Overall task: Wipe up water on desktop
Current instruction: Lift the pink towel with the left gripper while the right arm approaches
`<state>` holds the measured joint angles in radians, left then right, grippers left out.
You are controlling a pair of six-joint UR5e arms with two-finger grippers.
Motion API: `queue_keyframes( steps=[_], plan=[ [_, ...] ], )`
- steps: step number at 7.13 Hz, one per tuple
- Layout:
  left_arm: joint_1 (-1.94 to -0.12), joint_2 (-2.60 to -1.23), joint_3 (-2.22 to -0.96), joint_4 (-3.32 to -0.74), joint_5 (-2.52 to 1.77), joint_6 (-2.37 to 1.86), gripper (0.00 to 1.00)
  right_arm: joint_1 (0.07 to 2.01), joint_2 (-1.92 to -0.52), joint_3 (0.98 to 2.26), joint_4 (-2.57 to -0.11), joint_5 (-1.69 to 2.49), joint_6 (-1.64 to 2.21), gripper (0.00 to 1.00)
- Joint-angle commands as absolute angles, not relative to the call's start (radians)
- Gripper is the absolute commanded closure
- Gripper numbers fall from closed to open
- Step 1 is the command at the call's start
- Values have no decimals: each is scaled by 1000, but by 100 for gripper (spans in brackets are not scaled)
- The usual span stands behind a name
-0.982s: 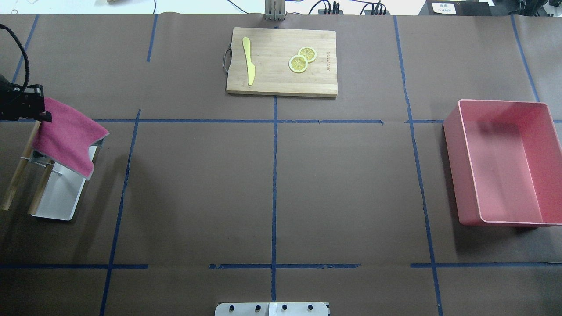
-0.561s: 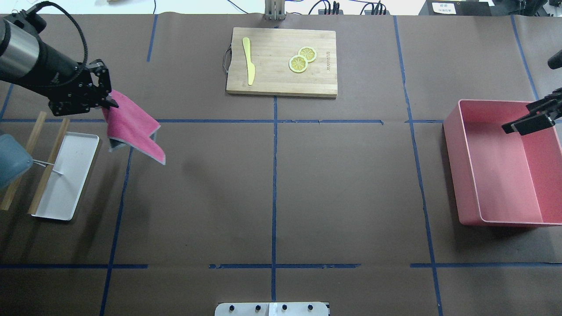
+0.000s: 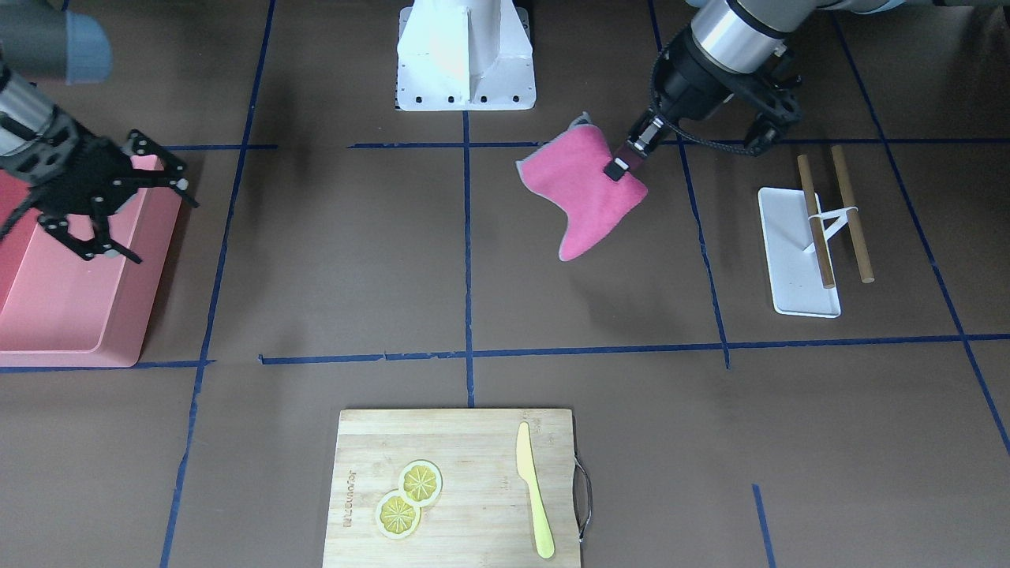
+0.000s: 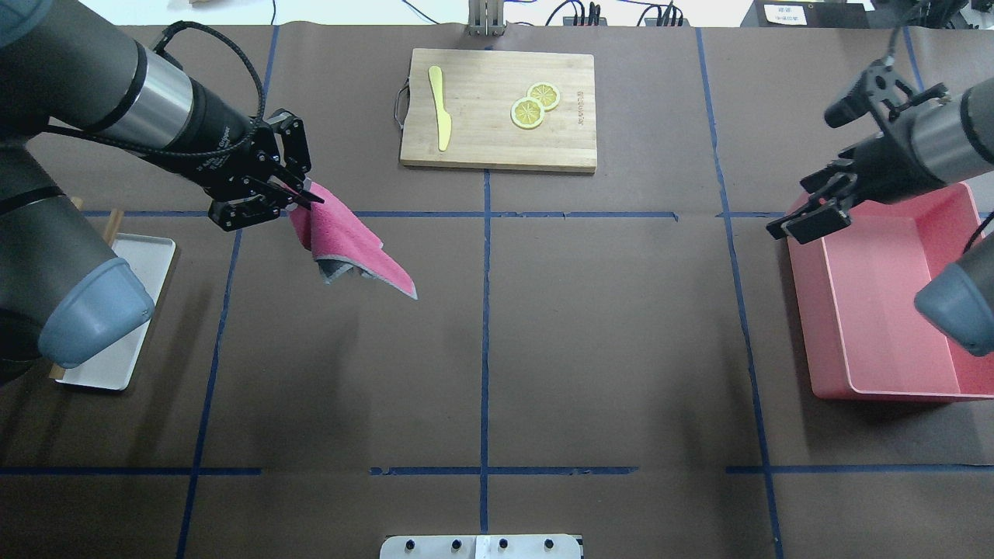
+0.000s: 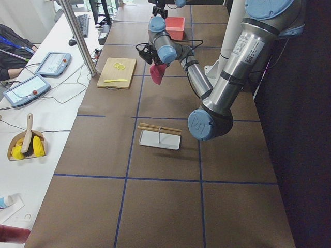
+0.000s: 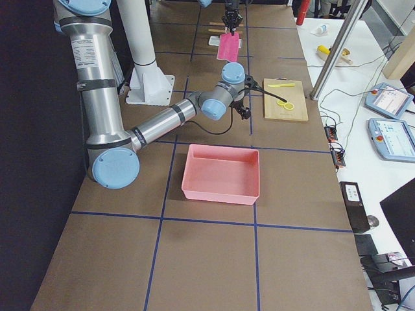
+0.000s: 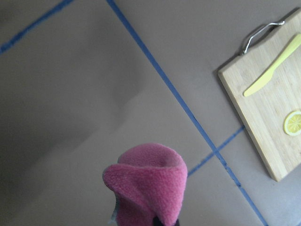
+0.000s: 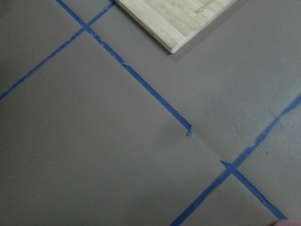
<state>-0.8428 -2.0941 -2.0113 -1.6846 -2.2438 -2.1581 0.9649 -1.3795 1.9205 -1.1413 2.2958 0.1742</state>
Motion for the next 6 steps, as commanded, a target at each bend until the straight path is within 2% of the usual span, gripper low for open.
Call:
queue_keyframes(
  steps=[1, 3, 5, 6],
  plan=[
    [-807, -2152, -2005, -1689, -2241, -2287, 99, 846, -1223, 1919, -1141, 2244, 219, 1],
    [-795, -2183, -1975, -1748, -2231, -2414, 98, 746, -1126, 1928, -1141, 2180, 331, 0],
    [-795, -2236, -1881, -1824, -2188, -2552, 98, 645, -1103, 1969, -1141, 2067, 345, 0],
    [-795, -2247, -1873, -1825, -2187, -2565, 98, 602, -1097, 1982, -1141, 2021, 345, 0]
  ],
)
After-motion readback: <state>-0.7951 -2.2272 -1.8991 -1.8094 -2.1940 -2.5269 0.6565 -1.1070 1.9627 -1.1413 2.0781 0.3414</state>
